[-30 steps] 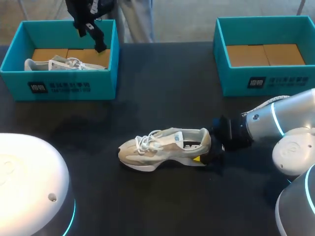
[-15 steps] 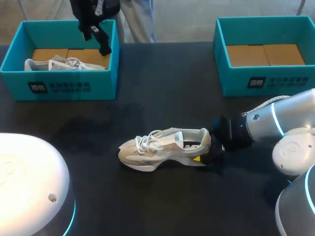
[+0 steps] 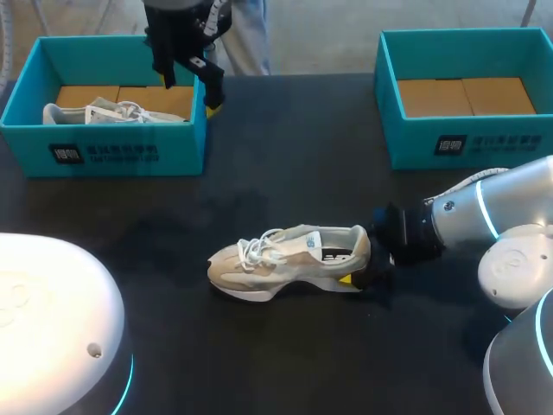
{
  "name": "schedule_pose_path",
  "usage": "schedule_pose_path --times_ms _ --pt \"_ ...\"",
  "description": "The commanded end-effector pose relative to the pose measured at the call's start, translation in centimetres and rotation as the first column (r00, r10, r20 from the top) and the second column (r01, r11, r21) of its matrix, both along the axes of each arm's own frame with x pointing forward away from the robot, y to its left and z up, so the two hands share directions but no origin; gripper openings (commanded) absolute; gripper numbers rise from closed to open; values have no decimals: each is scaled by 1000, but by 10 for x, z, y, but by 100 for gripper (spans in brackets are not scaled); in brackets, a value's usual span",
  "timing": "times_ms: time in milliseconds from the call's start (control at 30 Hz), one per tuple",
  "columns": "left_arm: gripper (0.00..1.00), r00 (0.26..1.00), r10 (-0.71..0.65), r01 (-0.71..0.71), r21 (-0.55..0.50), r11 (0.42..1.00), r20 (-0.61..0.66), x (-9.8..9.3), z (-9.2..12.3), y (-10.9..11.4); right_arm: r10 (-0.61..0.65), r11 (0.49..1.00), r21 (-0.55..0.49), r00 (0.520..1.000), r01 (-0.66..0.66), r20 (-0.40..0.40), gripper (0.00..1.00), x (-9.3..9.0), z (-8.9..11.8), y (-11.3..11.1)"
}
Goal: Take the shoe out of the shoebox, open the shoe tongue, remove and reinsert the insole, then place the shoe into the shoebox
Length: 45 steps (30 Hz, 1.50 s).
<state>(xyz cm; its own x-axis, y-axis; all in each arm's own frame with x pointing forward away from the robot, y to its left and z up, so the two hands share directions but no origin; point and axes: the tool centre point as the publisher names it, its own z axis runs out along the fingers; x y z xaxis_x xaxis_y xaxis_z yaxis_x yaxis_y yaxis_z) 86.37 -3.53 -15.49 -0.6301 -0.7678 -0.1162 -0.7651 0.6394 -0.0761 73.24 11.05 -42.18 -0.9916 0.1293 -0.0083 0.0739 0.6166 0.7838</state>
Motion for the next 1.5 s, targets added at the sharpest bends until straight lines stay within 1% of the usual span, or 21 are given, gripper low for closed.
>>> schedule_pose_path --times_ms 33,733,767,800,867,900,967,1000,1100,1233,1300,1333,1400,1500 --pt "100 1000 -1 1 -4 1000 4 -2 -1 2 -1 1000 -3 1000 1 0 0 -2 -3 0" --pt "100 1000 -1 1 -4 1000 4 -2 -1 2 -1 1000 -3 1000 1 0 0 -2 -3 0" --pt "100 999 45 -45 1 999 26 -2 1 -1 -1 1000 -3 1000 1 0 0 -2 -3 0" --pt "100 999 23 -23 -16 1000 31 -7 2 -5 -1 1000 -3 1000 1 0 0 -2 -3 0" --pt "100 998 35 -36 3 999 46 -15 0 -16 -1 1000 -3 1000 1 0 0 -2 -3 0" --pt "100 999 6 -6 -9 1000 45 -21 -1 -21 -1 1000 -3 1000 1 0 0 -2 -3 0" --pt "100 999 16 -16 -4 1000 49 -26 -3 -29 -1 1000 -3 1000 1 0 0 -2 -3 0" --pt "100 999 -2 2 -13 1000 46 -31 -5 -34 -1 1000 -3 1000 1 0 0 -2 -3 0" --pt "100 999 26 -27 6 1000 47 -34 -10 -36 -1 1000 -3 1000 1 0 0 -2 -3 0" --pt "100 990 142 -141 -23 990 21 -39 -9 -34 -1 1000 -3 1000 1 0 0 -2 -3 0" --pt "100 978 209 -209 -42 977 -1 -47 -9 -35 -1 1000 -3 1000 1 0 0 -2 -3 0" --pt "100 978 207 -206 -36 978 9 -52 -11 -37 -1 1000 -3 1000 1 0 0 -2 -3 0" --pt "100 964 267 -267 -56 962 -14 -61 -14 -41 -1 1000 -3 1000 1 0 0 -2 -3 0" --pt "100 948 318 -319 -54 946 -25 -72 -20 -47 -1 1000 -3 1000 1 0 0 -2 -3 0"
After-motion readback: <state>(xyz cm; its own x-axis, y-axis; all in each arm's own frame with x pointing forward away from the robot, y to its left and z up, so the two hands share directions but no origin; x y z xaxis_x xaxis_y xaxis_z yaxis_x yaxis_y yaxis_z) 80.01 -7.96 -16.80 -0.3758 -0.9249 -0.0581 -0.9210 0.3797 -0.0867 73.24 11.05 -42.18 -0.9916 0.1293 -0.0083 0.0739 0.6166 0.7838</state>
